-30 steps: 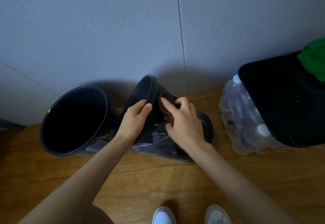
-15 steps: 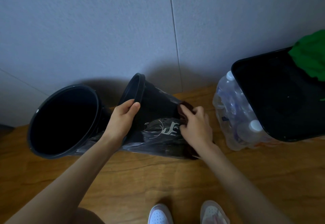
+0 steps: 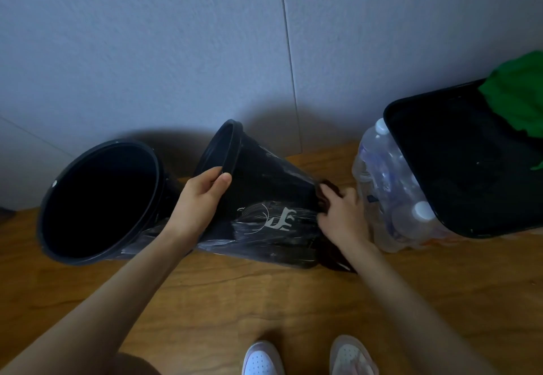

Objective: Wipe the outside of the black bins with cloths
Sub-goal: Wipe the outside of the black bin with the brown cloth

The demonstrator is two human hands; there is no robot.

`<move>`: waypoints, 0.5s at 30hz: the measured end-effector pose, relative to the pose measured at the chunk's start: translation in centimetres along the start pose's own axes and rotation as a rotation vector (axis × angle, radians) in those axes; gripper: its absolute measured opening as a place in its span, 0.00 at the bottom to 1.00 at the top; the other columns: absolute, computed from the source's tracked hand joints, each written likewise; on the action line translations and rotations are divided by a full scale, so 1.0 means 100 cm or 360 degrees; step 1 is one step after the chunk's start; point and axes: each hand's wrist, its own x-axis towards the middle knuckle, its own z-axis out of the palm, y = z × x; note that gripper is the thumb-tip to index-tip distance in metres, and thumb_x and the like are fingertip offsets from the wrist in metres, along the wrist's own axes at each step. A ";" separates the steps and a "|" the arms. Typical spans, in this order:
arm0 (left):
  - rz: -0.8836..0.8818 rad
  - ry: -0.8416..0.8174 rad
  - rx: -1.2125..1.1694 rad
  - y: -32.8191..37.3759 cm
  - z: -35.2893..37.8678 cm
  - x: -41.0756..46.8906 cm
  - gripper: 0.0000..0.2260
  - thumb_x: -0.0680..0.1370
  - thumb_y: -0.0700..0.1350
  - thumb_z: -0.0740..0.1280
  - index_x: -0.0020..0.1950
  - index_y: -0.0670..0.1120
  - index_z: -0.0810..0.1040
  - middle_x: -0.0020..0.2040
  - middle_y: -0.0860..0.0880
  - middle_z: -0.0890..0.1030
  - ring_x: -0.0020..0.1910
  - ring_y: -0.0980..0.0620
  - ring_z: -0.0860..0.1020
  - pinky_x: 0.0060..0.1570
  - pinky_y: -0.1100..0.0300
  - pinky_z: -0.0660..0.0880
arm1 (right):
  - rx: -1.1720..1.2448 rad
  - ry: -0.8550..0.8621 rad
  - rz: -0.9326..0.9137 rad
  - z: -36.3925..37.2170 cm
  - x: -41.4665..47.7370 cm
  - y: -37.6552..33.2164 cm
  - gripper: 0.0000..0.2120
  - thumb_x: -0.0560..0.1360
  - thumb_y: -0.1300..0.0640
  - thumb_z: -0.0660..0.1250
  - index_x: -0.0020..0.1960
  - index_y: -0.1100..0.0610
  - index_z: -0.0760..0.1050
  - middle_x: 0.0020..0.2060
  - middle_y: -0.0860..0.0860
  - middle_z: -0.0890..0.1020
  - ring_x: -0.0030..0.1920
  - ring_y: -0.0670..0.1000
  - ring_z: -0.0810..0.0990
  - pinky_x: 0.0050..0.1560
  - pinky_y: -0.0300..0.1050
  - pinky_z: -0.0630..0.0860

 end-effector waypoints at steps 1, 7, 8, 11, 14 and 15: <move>0.0018 -0.0021 0.0016 0.000 0.000 -0.001 0.10 0.80 0.44 0.59 0.48 0.41 0.78 0.43 0.39 0.81 0.46 0.43 0.80 0.52 0.47 0.76 | 0.0042 0.0069 -0.0123 0.000 -0.005 -0.014 0.31 0.75 0.55 0.65 0.74 0.43 0.56 0.67 0.53 0.60 0.65 0.55 0.63 0.57 0.47 0.70; 0.0029 -0.0129 0.0043 0.004 0.001 -0.004 0.10 0.81 0.44 0.59 0.52 0.41 0.78 0.46 0.38 0.81 0.50 0.39 0.80 0.55 0.42 0.76 | 0.0165 0.0307 -0.0703 0.002 -0.018 -0.071 0.25 0.76 0.42 0.59 0.72 0.42 0.58 0.68 0.51 0.60 0.65 0.53 0.60 0.46 0.41 0.69; 0.0010 -0.0122 0.0027 0.004 0.001 -0.005 0.10 0.81 0.43 0.59 0.52 0.42 0.78 0.46 0.40 0.81 0.49 0.41 0.80 0.54 0.45 0.77 | 0.0176 0.0262 -0.0640 0.003 -0.012 -0.065 0.24 0.78 0.42 0.56 0.72 0.40 0.57 0.69 0.50 0.59 0.66 0.53 0.59 0.48 0.42 0.70; -0.0027 -0.0111 0.0003 0.004 -0.001 -0.005 0.10 0.80 0.43 0.59 0.52 0.43 0.79 0.46 0.41 0.82 0.49 0.43 0.81 0.56 0.45 0.77 | 0.0146 0.0073 -0.0254 0.004 0.009 -0.028 0.22 0.80 0.46 0.50 0.73 0.38 0.53 0.71 0.51 0.58 0.68 0.56 0.59 0.55 0.48 0.71; -0.0008 -0.0130 0.0031 0.003 -0.001 -0.004 0.10 0.80 0.44 0.59 0.52 0.43 0.79 0.48 0.39 0.82 0.51 0.42 0.81 0.59 0.41 0.74 | 0.0001 -0.0050 -0.0004 0.000 0.014 -0.004 0.22 0.81 0.49 0.51 0.74 0.40 0.53 0.70 0.55 0.61 0.67 0.59 0.61 0.59 0.52 0.68; 0.0002 -0.0137 0.0049 0.004 -0.001 -0.004 0.10 0.80 0.44 0.59 0.53 0.43 0.79 0.49 0.39 0.82 0.52 0.43 0.80 0.59 0.41 0.74 | -0.0025 -0.0035 0.0013 -0.002 0.012 -0.003 0.23 0.81 0.50 0.52 0.74 0.41 0.54 0.69 0.55 0.62 0.67 0.59 0.61 0.60 0.52 0.68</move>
